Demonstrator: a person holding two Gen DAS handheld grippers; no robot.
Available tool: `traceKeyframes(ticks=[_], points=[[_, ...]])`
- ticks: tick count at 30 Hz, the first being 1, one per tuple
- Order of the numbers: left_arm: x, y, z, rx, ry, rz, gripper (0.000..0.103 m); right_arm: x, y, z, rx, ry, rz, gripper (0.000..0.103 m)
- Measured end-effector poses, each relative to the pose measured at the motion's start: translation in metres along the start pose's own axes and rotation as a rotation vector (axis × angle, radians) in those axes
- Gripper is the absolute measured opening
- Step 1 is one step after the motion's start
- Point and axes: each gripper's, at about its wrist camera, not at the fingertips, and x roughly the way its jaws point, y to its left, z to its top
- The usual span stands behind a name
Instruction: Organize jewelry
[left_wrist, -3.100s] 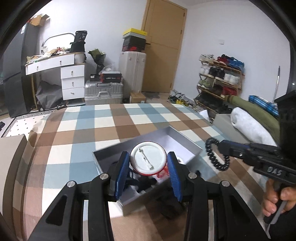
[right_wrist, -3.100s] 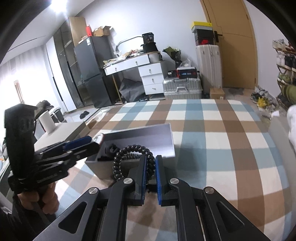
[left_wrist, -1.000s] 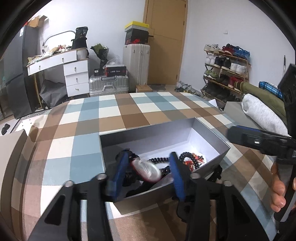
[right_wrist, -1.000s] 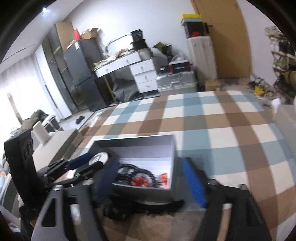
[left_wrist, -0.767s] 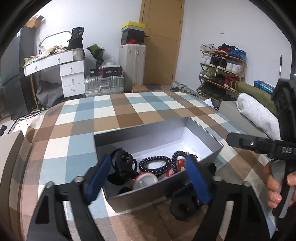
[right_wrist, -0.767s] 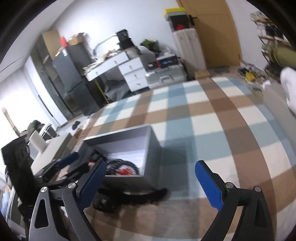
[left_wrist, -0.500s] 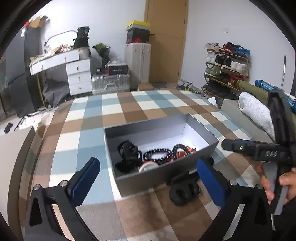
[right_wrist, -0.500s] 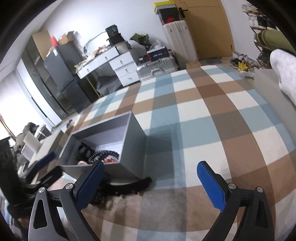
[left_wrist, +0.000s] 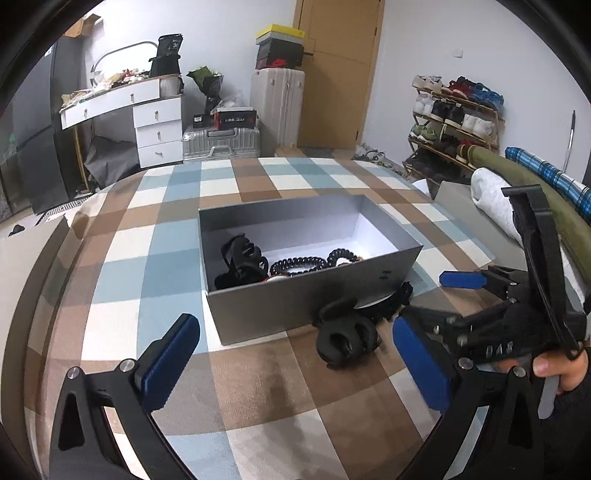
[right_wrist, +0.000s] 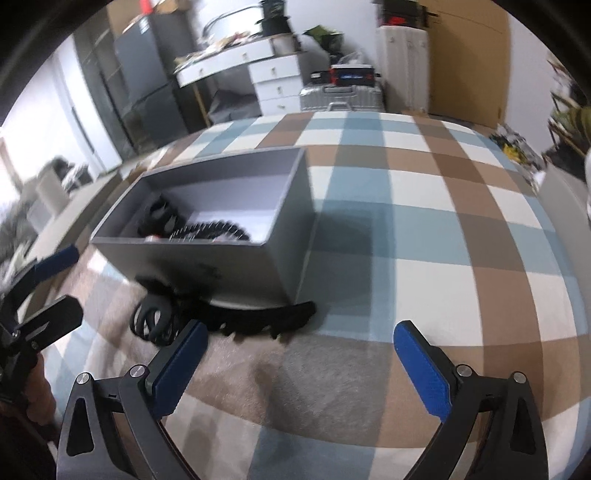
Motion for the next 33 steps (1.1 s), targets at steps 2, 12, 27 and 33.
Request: traceKeyframes(ticks=[2, 12, 27, 33], points=[[0.002, 0.001, -0.002, -0.009, 0.004, -0.007, 0.102, 0.003, 0.006, -0.002, -0.034, 0.013, 0.006, 0.102], [0.0, 0.017, -0.008, -0.115, -0.033, -0.078, 0.102, 0.011, 0.017, -0.006, -0.069, 0.037, -0.037, 0.101], [0.004, 0.02, -0.012, -0.148, -0.014, -0.102, 0.102, 0.015, 0.014, -0.002, -0.086, 0.048, -0.074, 0.097], [0.004, 0.02, -0.013, -0.151, -0.008, -0.102, 0.102, 0.017, 0.019, 0.001, -0.117, 0.051, -0.083, 0.086]])
